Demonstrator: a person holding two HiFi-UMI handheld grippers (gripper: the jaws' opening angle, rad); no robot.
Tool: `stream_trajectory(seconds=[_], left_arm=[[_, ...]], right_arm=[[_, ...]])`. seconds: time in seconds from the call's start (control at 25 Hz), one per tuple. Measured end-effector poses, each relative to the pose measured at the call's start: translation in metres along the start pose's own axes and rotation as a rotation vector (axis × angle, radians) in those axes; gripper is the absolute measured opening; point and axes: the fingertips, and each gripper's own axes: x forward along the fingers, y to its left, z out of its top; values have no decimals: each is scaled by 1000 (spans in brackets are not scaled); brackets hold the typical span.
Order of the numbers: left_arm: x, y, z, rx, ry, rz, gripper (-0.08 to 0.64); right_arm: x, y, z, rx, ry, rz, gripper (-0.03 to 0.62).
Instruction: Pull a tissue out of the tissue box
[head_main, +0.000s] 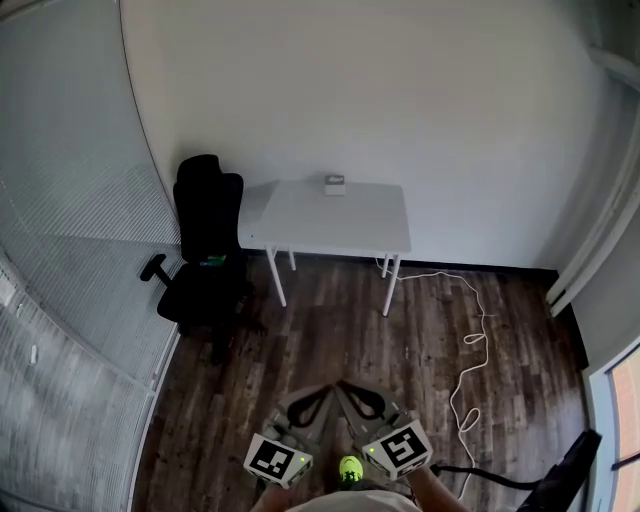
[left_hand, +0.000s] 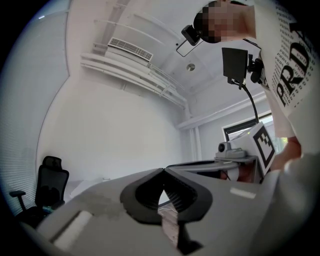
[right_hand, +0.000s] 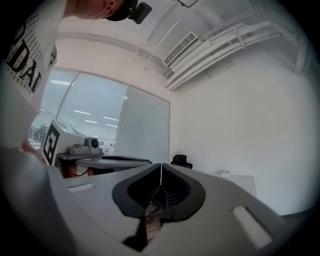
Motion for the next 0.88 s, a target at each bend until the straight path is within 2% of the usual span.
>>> stream_trajectory(seconds=[0.32, 0.64, 0.88], left_arm=[[63, 28, -20, 9, 24, 45, -8], [105, 45, -14, 24, -2, 53, -9], [125, 67, -28, 33, 39, 47, -8]], right_arm=[[26, -63, -13, -4, 9, 56, 6], [43, -104, -12, 41, -7, 40, 6], [63, -126, -20, 61, 8, 42, 6]])
